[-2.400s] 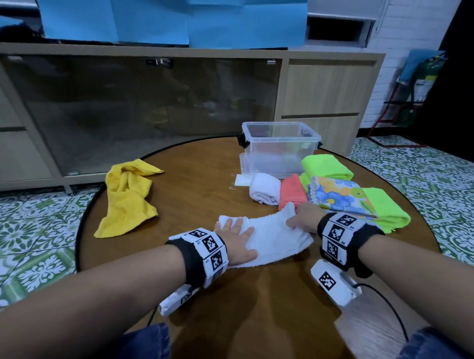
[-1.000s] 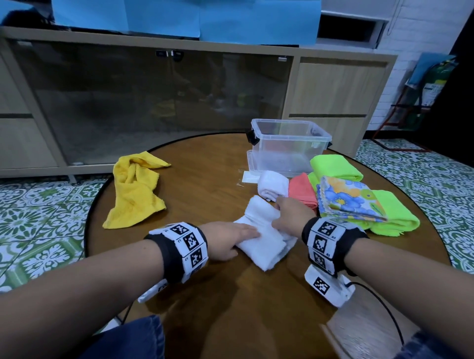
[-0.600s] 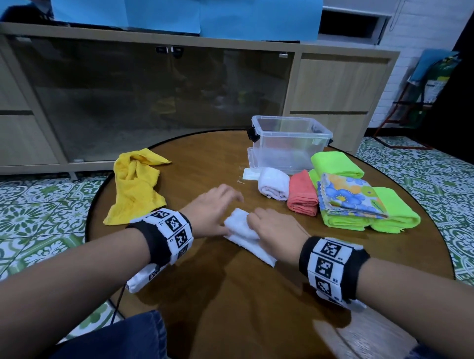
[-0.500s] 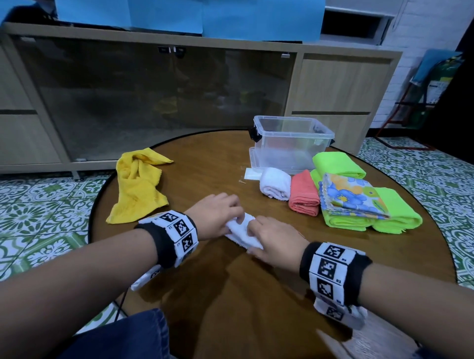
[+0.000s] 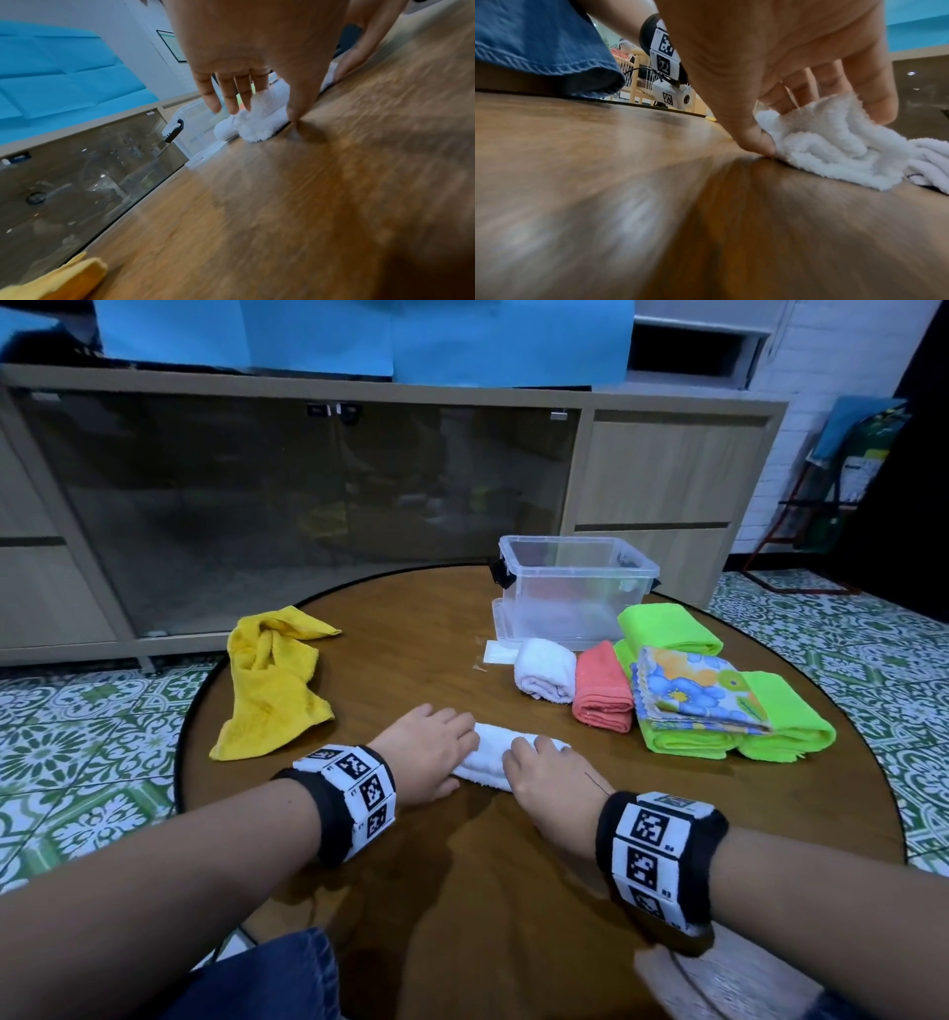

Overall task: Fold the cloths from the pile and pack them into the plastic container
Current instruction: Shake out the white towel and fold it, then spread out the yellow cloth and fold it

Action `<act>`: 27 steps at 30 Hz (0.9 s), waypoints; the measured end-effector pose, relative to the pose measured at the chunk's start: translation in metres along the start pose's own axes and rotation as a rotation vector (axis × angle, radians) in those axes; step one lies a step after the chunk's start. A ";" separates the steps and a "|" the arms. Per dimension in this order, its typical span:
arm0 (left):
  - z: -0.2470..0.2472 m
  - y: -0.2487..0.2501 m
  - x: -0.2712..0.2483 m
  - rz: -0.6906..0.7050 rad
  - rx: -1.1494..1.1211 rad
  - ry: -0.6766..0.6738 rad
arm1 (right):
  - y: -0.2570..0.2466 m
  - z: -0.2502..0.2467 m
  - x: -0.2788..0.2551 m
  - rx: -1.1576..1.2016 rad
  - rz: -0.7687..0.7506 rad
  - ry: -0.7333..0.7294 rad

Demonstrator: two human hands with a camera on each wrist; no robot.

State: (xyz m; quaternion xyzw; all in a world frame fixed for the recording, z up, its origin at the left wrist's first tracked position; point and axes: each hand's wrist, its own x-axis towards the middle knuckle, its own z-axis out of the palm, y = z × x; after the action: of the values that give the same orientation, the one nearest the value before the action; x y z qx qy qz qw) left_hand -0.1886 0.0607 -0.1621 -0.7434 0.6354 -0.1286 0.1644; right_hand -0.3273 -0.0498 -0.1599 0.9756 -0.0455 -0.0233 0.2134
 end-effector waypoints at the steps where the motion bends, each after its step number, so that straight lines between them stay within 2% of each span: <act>1: 0.001 0.002 0.001 0.004 -0.003 0.011 | 0.000 0.006 0.002 0.015 0.008 0.037; 4: 0.004 0.005 0.003 -0.029 -0.137 0.012 | 0.004 0.009 0.005 0.004 -0.009 0.058; 7: -0.004 0.004 0.006 -0.077 -0.327 0.101 | 0.017 0.002 0.010 0.124 -0.017 0.050; 9: -0.009 0.002 0.008 -0.110 -0.450 0.110 | 0.030 0.000 0.015 0.314 0.046 0.076; 11: -0.013 0.001 0.008 -0.131 -0.600 0.042 | 0.041 0.001 0.020 0.542 0.153 0.100; 13: -0.015 -0.001 0.009 -0.190 -0.776 0.013 | 0.050 0.001 0.023 0.772 0.230 0.036; 16: -0.016 -0.010 0.014 -0.315 -1.051 0.074 | 0.063 0.002 0.029 1.037 0.262 -0.065; 18: -0.015 -0.014 0.019 -0.395 -1.167 0.042 | 0.065 0.004 0.030 1.213 0.303 -0.082; 20: -0.009 -0.009 0.022 -0.489 -1.157 -0.114 | 0.063 0.008 0.029 1.179 0.318 -0.109; 22: -0.001 0.002 0.026 -0.528 -1.033 -0.275 | 0.052 0.014 0.028 0.995 0.233 -0.199; 25: 0.000 0.014 0.035 -0.550 -0.835 -0.323 | 0.041 0.019 0.031 0.695 0.110 -0.280; 27: -0.001 0.017 0.037 -0.568 -0.759 -0.325 | 0.042 0.012 0.033 0.523 0.106 -0.199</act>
State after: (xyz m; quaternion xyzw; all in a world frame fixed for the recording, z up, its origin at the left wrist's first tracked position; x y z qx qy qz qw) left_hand -0.1984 0.0216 -0.1684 -0.9049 0.3761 0.1895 -0.0621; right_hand -0.2984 -0.0964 -0.1541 0.9867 -0.1216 -0.0954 -0.0503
